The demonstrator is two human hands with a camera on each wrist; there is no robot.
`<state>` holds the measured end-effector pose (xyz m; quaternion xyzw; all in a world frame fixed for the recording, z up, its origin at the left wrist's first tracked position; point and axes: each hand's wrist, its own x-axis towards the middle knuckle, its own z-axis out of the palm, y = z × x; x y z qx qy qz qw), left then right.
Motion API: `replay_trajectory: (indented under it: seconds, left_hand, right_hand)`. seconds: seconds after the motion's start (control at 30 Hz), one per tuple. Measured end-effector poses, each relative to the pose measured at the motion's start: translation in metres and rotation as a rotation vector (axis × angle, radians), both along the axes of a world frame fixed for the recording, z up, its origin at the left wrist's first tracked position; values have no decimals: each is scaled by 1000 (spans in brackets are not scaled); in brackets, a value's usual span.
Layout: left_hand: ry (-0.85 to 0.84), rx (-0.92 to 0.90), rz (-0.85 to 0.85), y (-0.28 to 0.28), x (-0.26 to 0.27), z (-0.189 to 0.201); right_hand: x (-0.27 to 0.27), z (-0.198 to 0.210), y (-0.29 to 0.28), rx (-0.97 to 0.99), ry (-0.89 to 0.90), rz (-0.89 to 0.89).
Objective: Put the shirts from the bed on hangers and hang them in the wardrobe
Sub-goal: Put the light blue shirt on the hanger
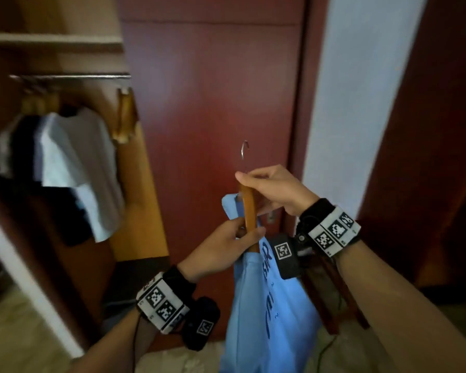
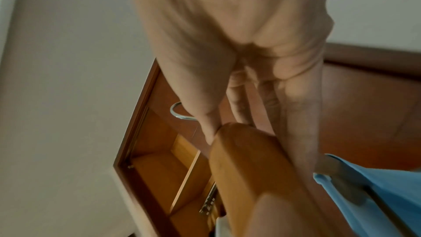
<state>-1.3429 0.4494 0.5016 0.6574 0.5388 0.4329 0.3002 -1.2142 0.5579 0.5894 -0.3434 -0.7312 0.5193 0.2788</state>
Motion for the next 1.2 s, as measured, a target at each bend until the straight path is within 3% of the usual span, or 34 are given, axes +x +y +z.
replay_trajectory:
  seconds: [0.17,0.43,0.67,0.9,1.2]
  left_hand:
    - [-102,-10,217,-4,-96,-6]
    - [-108,27,520,20,-232,11]
    - [-87,19,555,62,-348,40]
    - [-137,15,570,100,-468,54]
    - [-170,22,507,154,-635,78]
  right_hand:
    - [-129,0,21,-19,8,224]
    - [-298,15,64,-111,34,529]
    - [-412,48,117,-122,-9,690]
    - [-528,43,158,-122,116,612]
    - [-690,43,184,-99,333,314]
